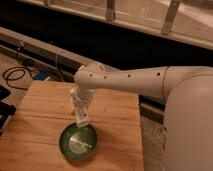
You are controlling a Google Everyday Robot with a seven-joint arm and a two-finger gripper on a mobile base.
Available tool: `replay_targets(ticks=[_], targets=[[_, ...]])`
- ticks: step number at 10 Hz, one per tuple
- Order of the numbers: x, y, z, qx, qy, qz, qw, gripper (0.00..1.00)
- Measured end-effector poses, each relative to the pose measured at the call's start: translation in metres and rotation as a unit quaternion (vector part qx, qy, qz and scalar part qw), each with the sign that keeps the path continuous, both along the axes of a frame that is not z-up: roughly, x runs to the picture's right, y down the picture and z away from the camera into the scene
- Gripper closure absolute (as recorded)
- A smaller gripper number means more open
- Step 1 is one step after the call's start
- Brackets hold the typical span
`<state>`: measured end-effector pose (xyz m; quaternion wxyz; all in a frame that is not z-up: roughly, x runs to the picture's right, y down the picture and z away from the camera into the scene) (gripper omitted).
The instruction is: Place the bottle in the ceramic bowl
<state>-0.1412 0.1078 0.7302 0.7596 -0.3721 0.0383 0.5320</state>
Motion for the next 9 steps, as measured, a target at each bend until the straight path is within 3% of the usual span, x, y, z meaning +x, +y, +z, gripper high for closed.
replay_targets(ticks=[3, 5, 9], targets=[[0.001, 0.003, 0.0, 0.0, 0.006, -0.001, 1.0, 1.0], [-0.006, 0.018, -0.007, -0.001, 0.016, 0.005, 0.9999, 1.0], [-0.037, 0.098, -0.022, -0.033, 0.037, 0.03, 0.9983, 1.0]])
